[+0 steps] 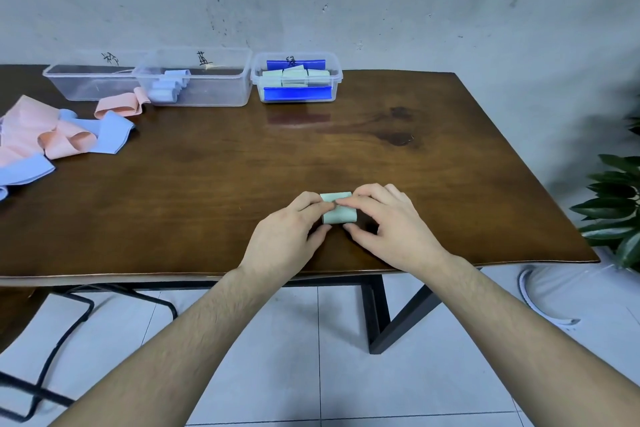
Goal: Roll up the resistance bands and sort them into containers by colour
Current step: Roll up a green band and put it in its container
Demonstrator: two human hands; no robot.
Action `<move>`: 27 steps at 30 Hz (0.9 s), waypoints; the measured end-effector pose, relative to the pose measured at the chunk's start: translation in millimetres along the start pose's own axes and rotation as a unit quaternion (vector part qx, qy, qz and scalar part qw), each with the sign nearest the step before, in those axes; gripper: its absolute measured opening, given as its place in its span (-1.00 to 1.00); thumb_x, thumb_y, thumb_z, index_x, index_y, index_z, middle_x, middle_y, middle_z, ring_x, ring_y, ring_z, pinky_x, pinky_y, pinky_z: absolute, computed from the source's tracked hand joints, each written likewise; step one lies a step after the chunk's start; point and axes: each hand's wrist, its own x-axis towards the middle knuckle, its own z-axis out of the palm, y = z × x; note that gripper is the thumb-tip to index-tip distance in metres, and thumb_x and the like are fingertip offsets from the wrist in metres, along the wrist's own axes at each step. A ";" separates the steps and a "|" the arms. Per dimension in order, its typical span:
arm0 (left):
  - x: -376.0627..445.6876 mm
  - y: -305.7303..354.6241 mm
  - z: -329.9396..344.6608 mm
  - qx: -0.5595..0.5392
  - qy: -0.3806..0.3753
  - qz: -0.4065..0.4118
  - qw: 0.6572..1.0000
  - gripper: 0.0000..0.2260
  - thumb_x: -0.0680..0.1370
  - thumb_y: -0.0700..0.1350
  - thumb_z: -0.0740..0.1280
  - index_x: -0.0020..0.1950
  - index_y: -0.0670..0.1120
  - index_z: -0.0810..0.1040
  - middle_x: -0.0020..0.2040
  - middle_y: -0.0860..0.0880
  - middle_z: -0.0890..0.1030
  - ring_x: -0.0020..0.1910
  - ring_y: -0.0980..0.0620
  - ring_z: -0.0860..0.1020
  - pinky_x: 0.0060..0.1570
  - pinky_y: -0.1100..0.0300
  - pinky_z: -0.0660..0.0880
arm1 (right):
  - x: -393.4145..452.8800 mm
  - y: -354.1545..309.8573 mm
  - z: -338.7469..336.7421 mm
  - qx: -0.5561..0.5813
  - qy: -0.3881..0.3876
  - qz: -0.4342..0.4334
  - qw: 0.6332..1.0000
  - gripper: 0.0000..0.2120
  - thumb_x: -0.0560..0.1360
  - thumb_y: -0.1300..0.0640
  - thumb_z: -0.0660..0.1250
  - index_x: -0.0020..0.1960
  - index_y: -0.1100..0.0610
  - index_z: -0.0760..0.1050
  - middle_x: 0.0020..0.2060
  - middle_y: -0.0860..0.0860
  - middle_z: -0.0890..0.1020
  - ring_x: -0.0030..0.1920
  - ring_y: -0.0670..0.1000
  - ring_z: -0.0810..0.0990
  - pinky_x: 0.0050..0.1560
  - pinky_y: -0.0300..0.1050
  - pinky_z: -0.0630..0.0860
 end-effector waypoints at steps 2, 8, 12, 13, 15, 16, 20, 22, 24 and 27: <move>0.4 -0.7 0.8 0.004 0.004 -0.002 1.000 -0.74 0.54 -0.06 0.42 0.23 0.01 0.61 0.11 0.14 0.54 -0.32 0.15 0.46 -0.36 0.31 0.33 | 1.0 0.5 0.1 -0.003 -0.005 -0.001 1.000 -0.72 0.55 0.02 0.39 0.25 -0.15 0.56 0.12 -0.24 0.51 0.04 -0.11 0.41 0.15 0.02 0.42; 1.7 -1.6 1.9 -0.014 0.008 0.013 1.000 -0.73 0.54 -0.10 0.42 0.24 0.01 0.58 0.13 0.13 0.50 -0.33 0.16 0.42 -0.38 0.25 0.45 | 7.4 3.8 2.2 0.005 -0.003 0.007 1.000 -0.74 0.55 0.02 0.40 0.23 -0.11 0.59 0.13 -0.23 0.55 0.01 -0.10 0.41 0.12 0.05 0.44; 6.0 -3.9 2.7 -0.002 0.003 0.016 1.000 -0.72 0.53 -0.10 0.43 0.24 0.01 0.58 0.14 0.14 0.51 -0.30 0.11 0.50 -0.39 0.25 0.45 | 10.3 5.6 2.4 0.004 -0.009 0.013 1.000 -0.71 0.55 0.01 0.40 0.27 -0.12 0.57 0.13 -0.22 0.55 0.03 -0.08 0.41 0.14 0.07 0.45; 7.6 -4.7 2.5 0.002 0.001 0.013 1.000 -0.72 0.54 -0.09 0.42 0.25 0.02 0.57 0.14 0.14 0.51 -0.28 0.09 0.53 -0.38 0.25 0.44 | 10.7 5.4 1.8 -0.002 -0.010 0.012 1.000 -0.69 0.54 0.00 0.40 0.28 -0.12 0.56 0.13 -0.22 0.54 0.03 -0.09 0.40 0.15 0.06 0.44; 9.7 -5.8 2.4 0.010 0.000 0.012 1.000 -0.72 0.55 -0.07 0.40 0.27 0.02 0.57 0.15 0.14 0.51 -0.25 0.07 0.55 -0.37 0.24 0.44 | 10.7 5.4 0.1 -0.009 -0.007 0.008 1.000 -0.66 0.54 0.00 0.40 0.31 -0.14 0.54 0.15 -0.23 0.51 0.04 -0.12 0.36 0.16 0.02 0.43; 9.9 -6.1 2.1 0.014 0.000 0.013 1.000 -0.72 0.56 -0.06 0.40 0.27 0.02 0.57 0.15 0.14 0.52 -0.25 0.05 0.55 -0.37 0.22 0.47 | 10.7 5.3 -0.9 -0.008 -0.004 0.006 1.000 -0.66 0.54 0.01 0.40 0.31 -0.14 0.53 0.15 -0.23 0.49 0.04 -0.13 0.35 0.16 0.00 0.42; 9.9 -7.5 3.3 0.021 -0.005 0.006 1.000 -0.71 0.57 -0.03 0.38 0.29 0.04 0.56 0.17 0.16 0.50 -0.25 0.05 0.55 -0.35 0.22 0.45 | 13.0 5.8 -2.2 0.002 -0.009 0.009 1.000 -0.74 0.56 0.02 0.39 0.24 -0.12 0.56 0.13 -0.21 0.53 0.05 -0.11 0.39 0.15 0.03 0.45; 11.1 -8.1 4.2 0.020 -0.006 0.002 1.000 -0.70 0.57 -0.02 0.38 0.30 0.05 0.54 0.17 0.16 0.50 -0.25 0.03 0.56 -0.36 0.19 0.48 | 15.3 6.2 -1.8 0.006 -0.009 0.015 1.000 -0.75 0.56 0.02 0.40 0.24 -0.10 0.57 0.13 -0.20 0.55 0.05 -0.11 0.40 0.17 0.04 0.45; 13.2 -8.3 4.2 0.019 -0.005 0.006 1.000 -0.69 0.56 -0.03 0.38 0.31 0.06 0.52 0.17 0.16 0.50 -0.22 0.01 0.57 -0.35 0.13 0.52 | 17.5 6.2 -2.1 0.001 -0.010 0.019 1.000 -0.73 0.55 0.00 0.40 0.25 -0.10 0.57 0.14 -0.20 0.56 0.06 -0.11 0.39 0.18 0.05 0.44; 16.4 -8.3 3.4 0.024 -0.002 0.007 1.000 -0.70 0.56 -0.04 0.38 0.29 0.06 0.50 0.17 0.16 0.52 -0.19 0.02 0.59 -0.32 0.10 0.56 | 20.0 7.0 -2.4 -0.011 -0.017 0.020 1.000 -0.69 0.55 -0.01 0.40 0.29 -0.09 0.56 0.16 -0.20 0.56 0.08 -0.12 0.35 0.22 0.04 0.43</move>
